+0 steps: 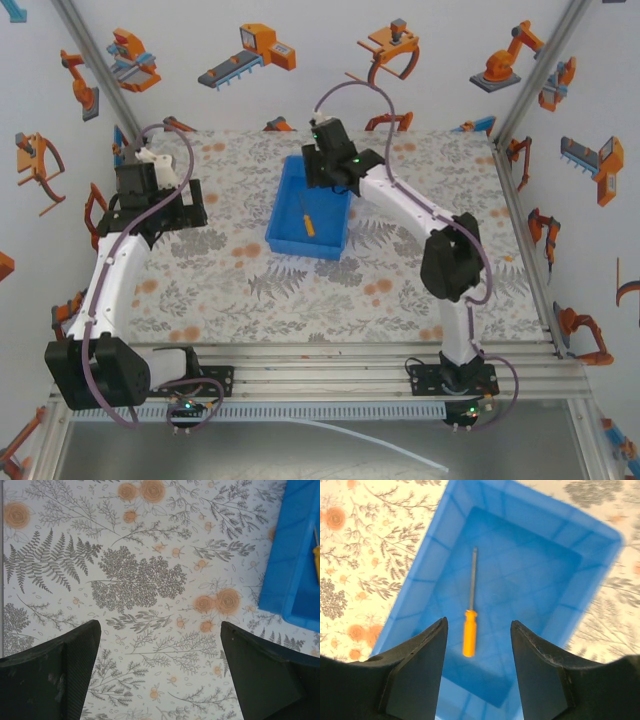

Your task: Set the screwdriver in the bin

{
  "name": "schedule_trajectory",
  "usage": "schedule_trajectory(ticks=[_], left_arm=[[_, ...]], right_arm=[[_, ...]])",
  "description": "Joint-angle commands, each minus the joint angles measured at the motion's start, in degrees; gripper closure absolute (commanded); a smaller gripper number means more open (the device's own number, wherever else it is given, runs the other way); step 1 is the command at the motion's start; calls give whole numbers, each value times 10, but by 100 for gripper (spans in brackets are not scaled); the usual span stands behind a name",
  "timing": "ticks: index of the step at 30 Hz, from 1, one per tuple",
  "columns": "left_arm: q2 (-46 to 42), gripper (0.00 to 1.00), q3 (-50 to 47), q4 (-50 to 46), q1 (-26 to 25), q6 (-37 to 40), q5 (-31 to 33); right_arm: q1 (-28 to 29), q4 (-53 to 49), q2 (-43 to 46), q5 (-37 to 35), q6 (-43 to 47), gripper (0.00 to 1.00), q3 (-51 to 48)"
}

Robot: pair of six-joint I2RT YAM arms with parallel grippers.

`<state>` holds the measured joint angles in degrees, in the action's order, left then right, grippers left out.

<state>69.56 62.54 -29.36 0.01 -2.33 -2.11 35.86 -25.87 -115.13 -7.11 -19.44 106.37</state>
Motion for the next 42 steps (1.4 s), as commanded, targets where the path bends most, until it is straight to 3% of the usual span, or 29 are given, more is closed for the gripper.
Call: schedule_trajectory(ticks=[1,6,12,20,26,37,42], left_arm=[[-14,3,-20,54,-3,-14,25],[-16,3,-72,133,-3,-24,36],[-24,3,-152,258,-3,-16,36],[16,3,-236,398,-2,-14,35],[62,3,-304,538,2,12,35],[93,3,-327,590,10,-12,17],[109,3,-364,659,11,-15,20]], right_arm=[[-45,46,68,-10,9,48,-85],[-110,120,185,-16,5,47,-262],[-184,173,306,-74,48,44,-452],[-272,310,384,-140,71,42,-655],[-308,377,382,-143,110,40,-698],[-328,558,345,-106,155,39,-782],[-335,624,330,-88,170,39,-796]])
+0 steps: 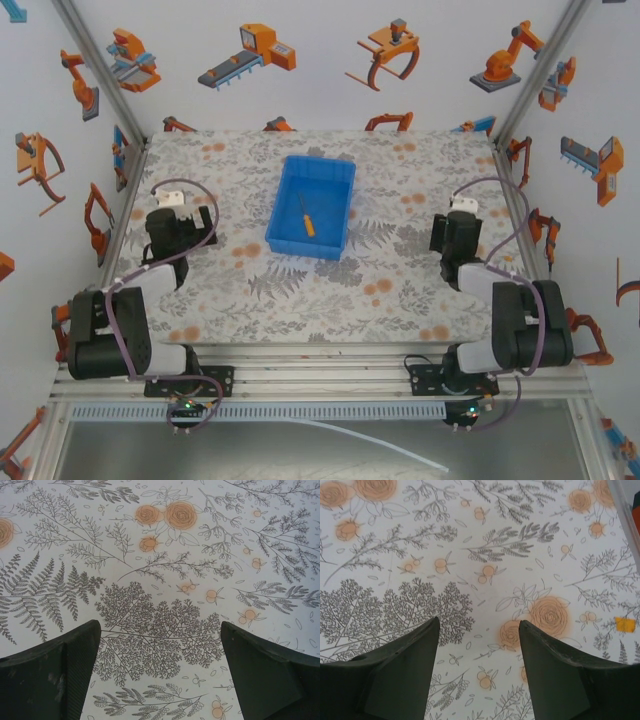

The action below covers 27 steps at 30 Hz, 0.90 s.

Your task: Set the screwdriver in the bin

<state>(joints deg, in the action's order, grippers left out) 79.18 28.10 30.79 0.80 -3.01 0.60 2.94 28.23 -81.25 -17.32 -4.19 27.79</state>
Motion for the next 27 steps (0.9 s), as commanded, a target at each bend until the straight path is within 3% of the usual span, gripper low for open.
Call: schedule_trajectory(ticks=[1,8,14,15,17,27], left_arm=[[16,3,-24,69,3,-8,-8],[33,3,-49,121,5,-10,-3],[94,3,-95,270,5,-18,10],[100,3,-96,280,4,-17,10],[79,3,-83,221,2,-16,14],[89,3,-57,185,-6,-11,25]], right_arm=[[-10,95,-14,26,15,39,-14],[-27,279,-77,45,-1,38,-84],[-33,277,-73,70,-3,36,-86],[-33,276,-73,69,-3,32,-86],[-33,271,-72,38,-15,1,-84],[-34,247,-71,28,-20,1,-72]])
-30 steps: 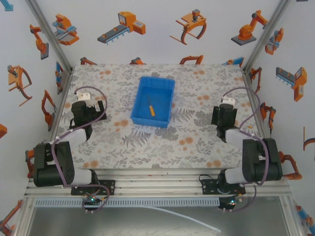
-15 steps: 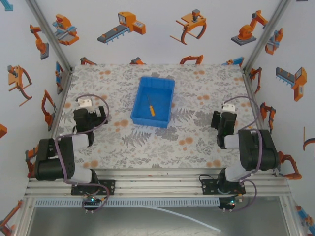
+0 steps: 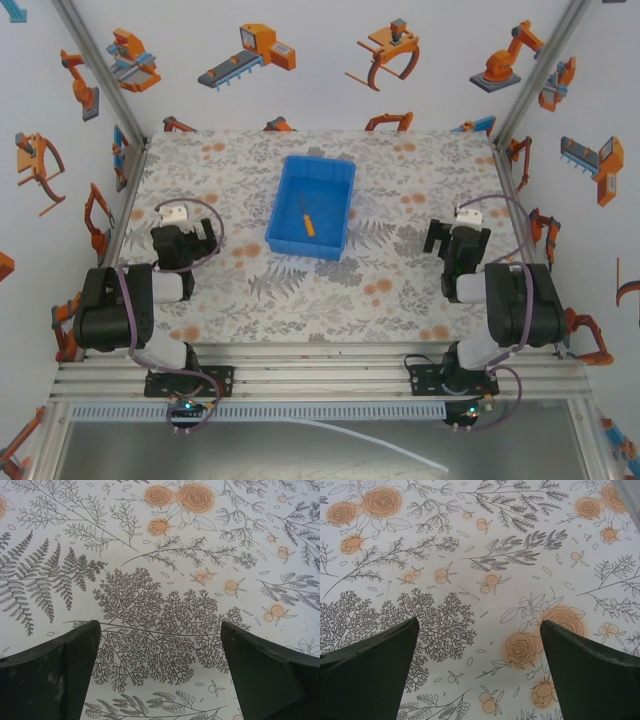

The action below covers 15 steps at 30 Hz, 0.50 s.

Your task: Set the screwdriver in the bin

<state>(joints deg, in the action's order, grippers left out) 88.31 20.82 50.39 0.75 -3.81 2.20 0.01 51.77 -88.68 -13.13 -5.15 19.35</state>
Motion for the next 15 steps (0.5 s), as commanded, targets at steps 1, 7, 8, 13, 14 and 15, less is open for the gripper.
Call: schedule_trajectory(ticks=[1,7,8,13,14,15], left_arm=[[0,3,17,-10,-7,-2,13],[-1,3,18,-11,-8,0,18],[-1,3,18,-11,-8,0,17],[-1,3,18,-12,-8,0,17],[-1,3,18,-12,-8,0,17],[0,3,18,-11,-8,0,17]], right_arm=[[-5,11,3,-14,-10,1,12],[-4,11,3,-14,-10,1,12],[-5,11,3,-13,-10,1,12],[-5,7,2,-4,-6,1,15],[-5,6,2,-3,-6,1,16],[-5,6,2,-2,-6,1,15]])
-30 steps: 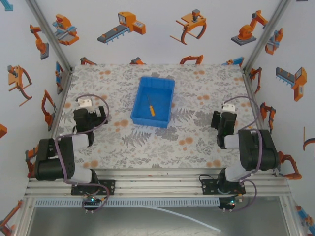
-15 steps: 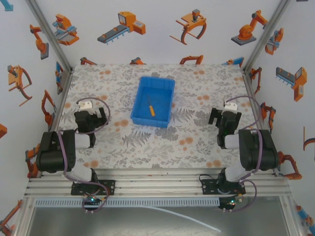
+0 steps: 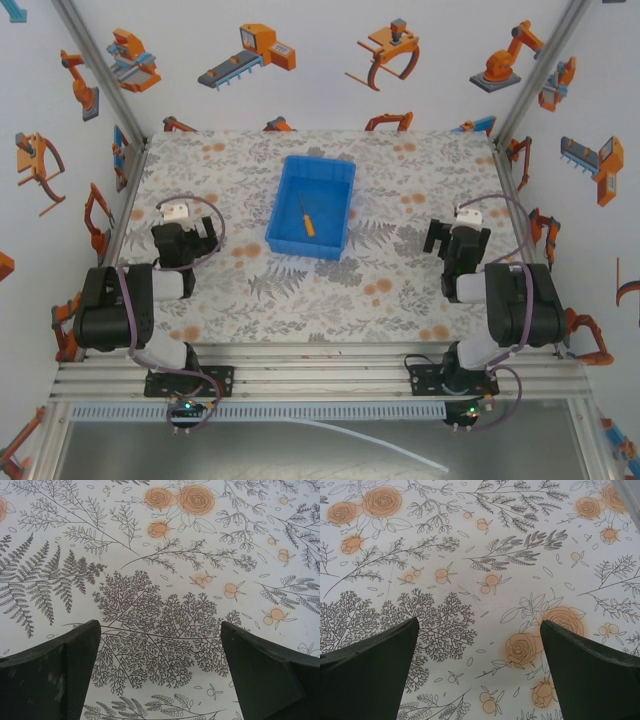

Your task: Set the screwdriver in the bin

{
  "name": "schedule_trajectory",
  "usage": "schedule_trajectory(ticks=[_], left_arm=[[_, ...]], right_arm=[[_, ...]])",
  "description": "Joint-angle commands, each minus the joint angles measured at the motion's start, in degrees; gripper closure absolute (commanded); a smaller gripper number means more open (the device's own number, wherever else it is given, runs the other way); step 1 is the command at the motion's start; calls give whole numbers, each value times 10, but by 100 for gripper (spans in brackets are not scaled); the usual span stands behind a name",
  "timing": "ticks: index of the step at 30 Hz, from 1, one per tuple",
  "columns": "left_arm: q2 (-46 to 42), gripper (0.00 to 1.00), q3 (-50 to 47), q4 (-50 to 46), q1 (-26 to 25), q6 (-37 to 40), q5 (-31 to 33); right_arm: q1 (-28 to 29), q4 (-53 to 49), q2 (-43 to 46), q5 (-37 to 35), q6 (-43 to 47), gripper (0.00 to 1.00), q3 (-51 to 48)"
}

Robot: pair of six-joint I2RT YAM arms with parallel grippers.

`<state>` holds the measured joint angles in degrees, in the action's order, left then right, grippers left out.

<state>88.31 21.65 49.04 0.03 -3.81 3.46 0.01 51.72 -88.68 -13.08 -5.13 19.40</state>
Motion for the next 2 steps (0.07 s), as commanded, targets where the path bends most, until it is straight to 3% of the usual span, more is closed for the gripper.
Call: schedule_trajectory(ticks=[1,2], left_arm=[[-1,3,10,2,-1,0,5],[-1,3,10,1,-1,0,4]], right_arm=[[-5,8,3,0,-5,1,13],[-5,8,2,6,-3,1,15]])
